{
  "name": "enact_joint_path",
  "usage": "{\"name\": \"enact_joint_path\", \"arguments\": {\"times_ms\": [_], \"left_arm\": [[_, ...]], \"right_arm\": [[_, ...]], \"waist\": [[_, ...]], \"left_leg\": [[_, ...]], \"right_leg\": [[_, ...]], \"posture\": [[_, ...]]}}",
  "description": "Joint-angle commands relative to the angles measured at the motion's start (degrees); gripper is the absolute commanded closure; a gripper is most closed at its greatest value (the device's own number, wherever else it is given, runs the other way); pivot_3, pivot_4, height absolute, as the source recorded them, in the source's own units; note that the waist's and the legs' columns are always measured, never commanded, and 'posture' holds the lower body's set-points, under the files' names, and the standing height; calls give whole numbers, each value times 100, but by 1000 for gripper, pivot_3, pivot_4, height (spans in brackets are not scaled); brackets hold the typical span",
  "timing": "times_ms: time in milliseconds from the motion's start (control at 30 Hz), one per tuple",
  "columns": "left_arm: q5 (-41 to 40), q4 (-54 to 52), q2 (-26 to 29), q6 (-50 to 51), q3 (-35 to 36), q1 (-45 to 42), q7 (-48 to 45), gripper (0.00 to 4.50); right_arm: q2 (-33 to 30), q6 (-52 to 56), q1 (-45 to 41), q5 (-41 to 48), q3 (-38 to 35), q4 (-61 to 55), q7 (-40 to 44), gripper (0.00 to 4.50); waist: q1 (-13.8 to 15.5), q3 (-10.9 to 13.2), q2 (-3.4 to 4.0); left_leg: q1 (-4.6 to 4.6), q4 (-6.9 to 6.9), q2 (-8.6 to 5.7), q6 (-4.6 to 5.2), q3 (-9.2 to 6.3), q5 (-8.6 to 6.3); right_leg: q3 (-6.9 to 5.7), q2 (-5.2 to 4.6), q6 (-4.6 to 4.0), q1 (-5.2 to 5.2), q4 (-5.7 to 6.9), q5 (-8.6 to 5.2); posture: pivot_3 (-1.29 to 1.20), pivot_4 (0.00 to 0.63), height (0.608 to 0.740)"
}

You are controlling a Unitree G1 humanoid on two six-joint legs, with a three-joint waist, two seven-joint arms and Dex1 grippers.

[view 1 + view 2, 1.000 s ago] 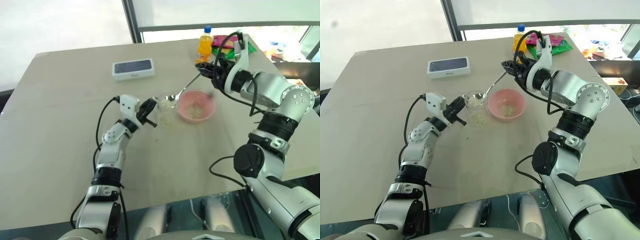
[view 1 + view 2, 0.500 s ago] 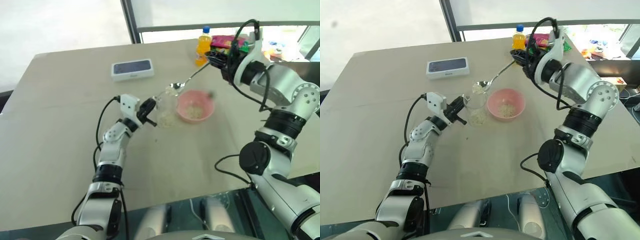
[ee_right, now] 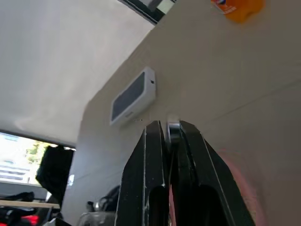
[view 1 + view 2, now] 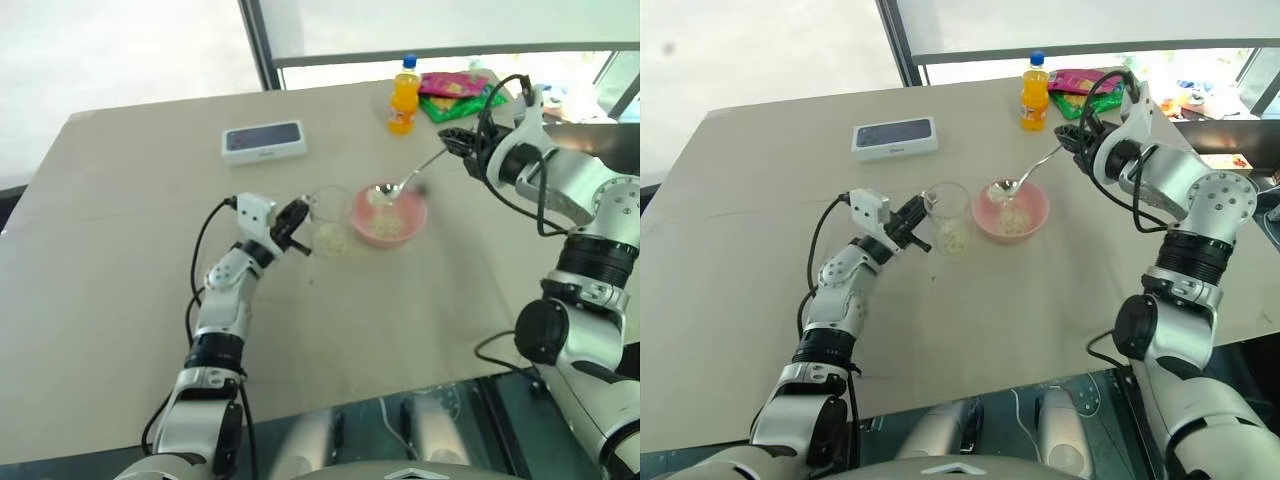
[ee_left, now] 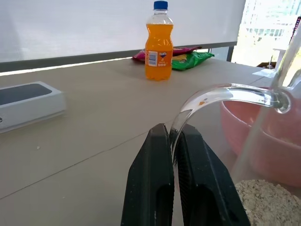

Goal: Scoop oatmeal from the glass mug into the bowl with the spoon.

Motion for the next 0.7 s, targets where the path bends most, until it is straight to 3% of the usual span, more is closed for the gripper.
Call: {"name": "enact_joint_path", "arguments": {"times_ms": [33,233,533,700], "left_arm": [[192,170,27,123,-132,282,-32,4470],[177,70,13,153,-114,370,18,4470],[107,54,-20,236,-85,337,42,4470],[109,53,-26,250,-109,327,46,4470]], "right_arm": [[-297,-556,-90,-778,802,-504,1036,4500],[-806,-1674,-114,-2241,2205,-1028,2667,4500],[-1420,-3070,107,-4027,3758,-1836,4372,4500],[-1213,-2854,159,-4015,3489,-1916,4484,4500]], "waist": [[-11,-1,1],[-4,-1,1],[10,-1,0],[20,0,-1]], "left_leg": [[0,-1,1,0,1,0],[2,0,1,-1,-1,0],[2,-1,1,-3,-5,1],[1,-1,2,-24,-5,13]], "right_leg": [[1,1,0,-1,0,0],[0,2,1,1,-4,0],[-4,2,1,2,-10,0],[-4,1,1,2,-11,0]], "posture": [[0,150,740],[0,150,740],[0,150,740],[0,150,740]]}}
